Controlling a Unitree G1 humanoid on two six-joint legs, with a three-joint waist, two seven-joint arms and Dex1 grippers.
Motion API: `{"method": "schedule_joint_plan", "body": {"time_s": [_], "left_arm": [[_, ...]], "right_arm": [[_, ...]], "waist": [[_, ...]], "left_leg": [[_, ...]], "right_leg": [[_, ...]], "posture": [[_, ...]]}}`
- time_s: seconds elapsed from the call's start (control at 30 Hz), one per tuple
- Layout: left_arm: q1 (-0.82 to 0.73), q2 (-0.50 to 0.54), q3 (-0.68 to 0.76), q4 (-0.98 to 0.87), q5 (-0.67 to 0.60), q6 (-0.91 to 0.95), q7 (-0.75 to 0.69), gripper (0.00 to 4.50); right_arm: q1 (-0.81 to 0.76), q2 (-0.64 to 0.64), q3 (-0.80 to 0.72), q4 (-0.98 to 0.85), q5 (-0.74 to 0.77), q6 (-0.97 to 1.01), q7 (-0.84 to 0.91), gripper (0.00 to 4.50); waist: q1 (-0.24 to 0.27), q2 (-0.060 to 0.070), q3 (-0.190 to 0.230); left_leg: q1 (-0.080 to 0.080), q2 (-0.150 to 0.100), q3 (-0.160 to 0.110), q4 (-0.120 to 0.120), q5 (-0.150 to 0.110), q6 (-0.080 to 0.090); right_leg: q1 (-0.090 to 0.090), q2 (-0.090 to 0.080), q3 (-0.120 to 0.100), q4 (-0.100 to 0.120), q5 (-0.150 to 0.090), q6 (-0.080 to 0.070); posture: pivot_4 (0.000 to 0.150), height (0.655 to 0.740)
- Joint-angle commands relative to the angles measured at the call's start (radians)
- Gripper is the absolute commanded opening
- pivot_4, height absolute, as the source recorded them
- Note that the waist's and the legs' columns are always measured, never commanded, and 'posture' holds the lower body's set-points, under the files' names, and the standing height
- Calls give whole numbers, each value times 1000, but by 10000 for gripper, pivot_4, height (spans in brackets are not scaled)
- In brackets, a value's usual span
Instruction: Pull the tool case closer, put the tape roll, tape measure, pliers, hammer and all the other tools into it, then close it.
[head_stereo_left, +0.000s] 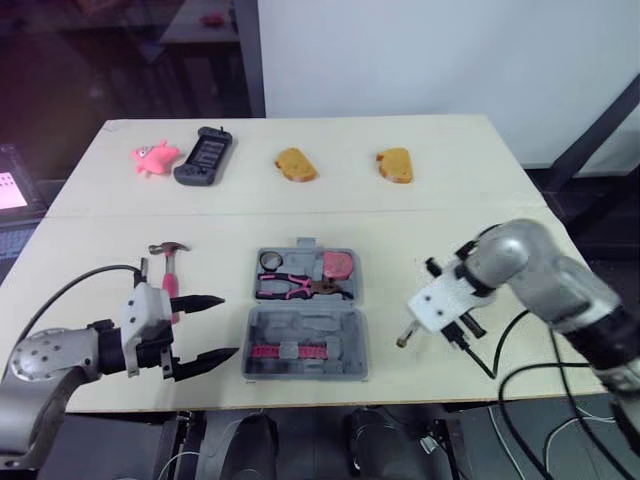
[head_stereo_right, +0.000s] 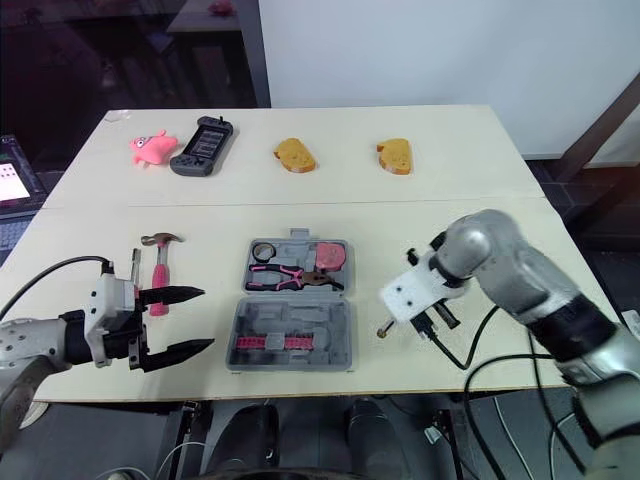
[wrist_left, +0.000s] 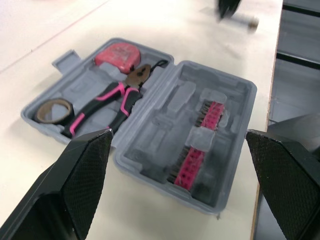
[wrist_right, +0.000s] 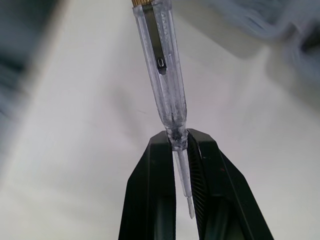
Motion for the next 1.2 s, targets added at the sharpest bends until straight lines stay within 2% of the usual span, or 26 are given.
{"method": "schedule_joint_plan", "body": {"time_s": [0.03, 0.1, 0.13, 0.2, 0.27, 0.33, 0.47, 0.6, 0.77, 0.87, 1.03, 1.2], "left_arm": [[-9, -7, -9, -16, -1, -16, -1, 45000], [-14, -10, -18, -13, 1, -17, -2, 45000], [-16, -11, -20, -11, 1, -18, -3, 45000], [-22, -11, -27, -8, 0, -18, -6, 45000], [-29, -11, -33, -6, 0, -17, -7, 45000], [-34, -11, -37, -4, 1, -16, -8, 45000], [-39, -10, -38, -2, 0, -15, -11, 45000], [-34, -8, -33, -4, -2, -12, -12, 45000], [-24, -7, -24, -12, -4, -9, -9, 45000], [-21, -6, -21, -14, -3, -8, -7, 45000], [-20, -3, -16, -16, -5, -6, -5, 45000], [-16, -1, -12, -18, -6, -7, -8, 45000]], "right_arm": [[-18, -7, -40, -227, 223, 714, 16, 355], [-65, 68, -73, -271, 306, 1112, -40, 355], [-84, 101, -86, -247, 330, 1229, -92, 355], [-95, 137, -106, -124, 377, 1305, -217, 355], [-77, 162, -144, 11, 441, 1311, -359, 355], [-23, 187, -193, 69, 506, 1311, -526, 355], [98, 220, -283, 52, 678, 1311, -874, 355], [212, 321, -387, -5, 842, 1311, -1234, 355], [264, 480, -522, 3, 1035, 1311, -1639, 355], [259, 540, -575, 29, 1109, 1311, -1819, 355], [261, 547, -576, 65, 1243, 1311, -1989, 355], [259, 534, -580, 58, 1368, 1311, -2082, 22149]], "waist": [[-3, 1, 0], [-5, 0, 0], [-4, 1, 0], [-1, 0, 0], [4, -1, 0], [6, -2, -1], [2, -3, -1], [-8, -2, -1], [-27, -6, -4], [-29, -8, -5], [-28, -8, -5], [-26, -8, -5]], "left_leg": [[0, 0, 0, 0, 0, 0], [0, 0, 0, -1, 0, 0], [0, 0, 0, -1, 0, 0], [-1, 0, 0, 0, 0, 0], [-2, -1, 0, 0, 0, 0], [-5, -2, 0, 0, 0, 0], [-19, -3, 0, 2, 0, 0], [-19, -2, -1, -1, 0, 0], [-18, -1, -2, 0, 0, 0], [-16, -1, -2, 1, 0, 0], [-17, -1, -2, 1, 0, 0], [-17, -1, -2, 0, 0, 0]], "right_leg": [[0, 0, 0, 0, 0, 0], [-1, 0, 0, 1, 0, 0], [-2, 0, 0, 1, 0, 0], [-3, 0, 0, 1, 0, 0], [-3, -1, 0, -1, 0, -1], [-4, -2, 0, -5, 0, -1], [-16, -2, 1, -4, 3, 4], [-18, 0, 1, -2, 4, 7], [-16, 1, 1, -1, 4, 7], [-14, 1, 1, -1, 4, 5], [-14, 1, 1, -2, 4, 6], [-14, 1, 1, -2, 4, 6]], "posture": [[1500, 7400], [1500, 7400], [1500, 7400], [1500, 7400], [1500, 7400], [1500, 7400], [1500, 7400], [1500, 7400], [1500, 7400], [1500, 7400], [1500, 7400], [1500, 7400]]}}
